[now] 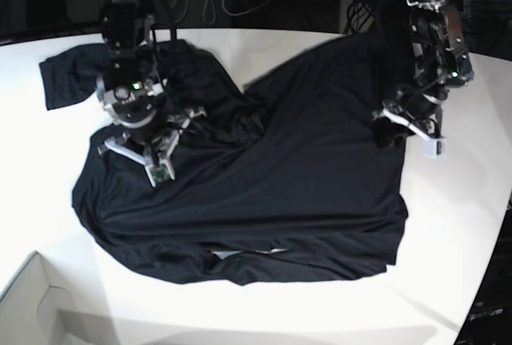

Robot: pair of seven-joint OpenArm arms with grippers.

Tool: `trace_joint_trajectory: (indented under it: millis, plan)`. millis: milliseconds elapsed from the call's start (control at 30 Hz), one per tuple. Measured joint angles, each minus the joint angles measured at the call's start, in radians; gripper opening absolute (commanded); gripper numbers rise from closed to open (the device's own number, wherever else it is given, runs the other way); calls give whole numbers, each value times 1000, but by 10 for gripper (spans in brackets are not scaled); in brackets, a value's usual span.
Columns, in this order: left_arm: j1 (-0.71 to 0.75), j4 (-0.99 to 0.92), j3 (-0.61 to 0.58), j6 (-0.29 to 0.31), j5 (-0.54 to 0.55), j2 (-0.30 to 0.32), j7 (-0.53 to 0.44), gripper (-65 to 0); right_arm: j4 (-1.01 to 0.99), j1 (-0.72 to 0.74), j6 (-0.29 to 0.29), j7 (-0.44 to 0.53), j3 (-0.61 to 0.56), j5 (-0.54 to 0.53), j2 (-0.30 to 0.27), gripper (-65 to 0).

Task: Layout the t-shirt on the table in an organized manner, then fold the t-shirt properly
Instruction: 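Drag the shirt with both grippers toward the robot to flatten it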

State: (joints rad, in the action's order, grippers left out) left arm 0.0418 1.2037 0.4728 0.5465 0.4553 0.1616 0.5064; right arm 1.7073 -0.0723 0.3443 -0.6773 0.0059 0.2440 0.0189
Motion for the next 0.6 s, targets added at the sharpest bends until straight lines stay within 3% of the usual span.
trace_joint_trajectory:
  millis: [400,600]
  plan:
    - [-407,-458,2,-2,-257,36,-161,-512,275,-271,0,1,3,1,-35,-650]
    - [-568,-647,1,-23,-374,32,-274,-512,287,-365,0,3,4,-3,-36,-650]
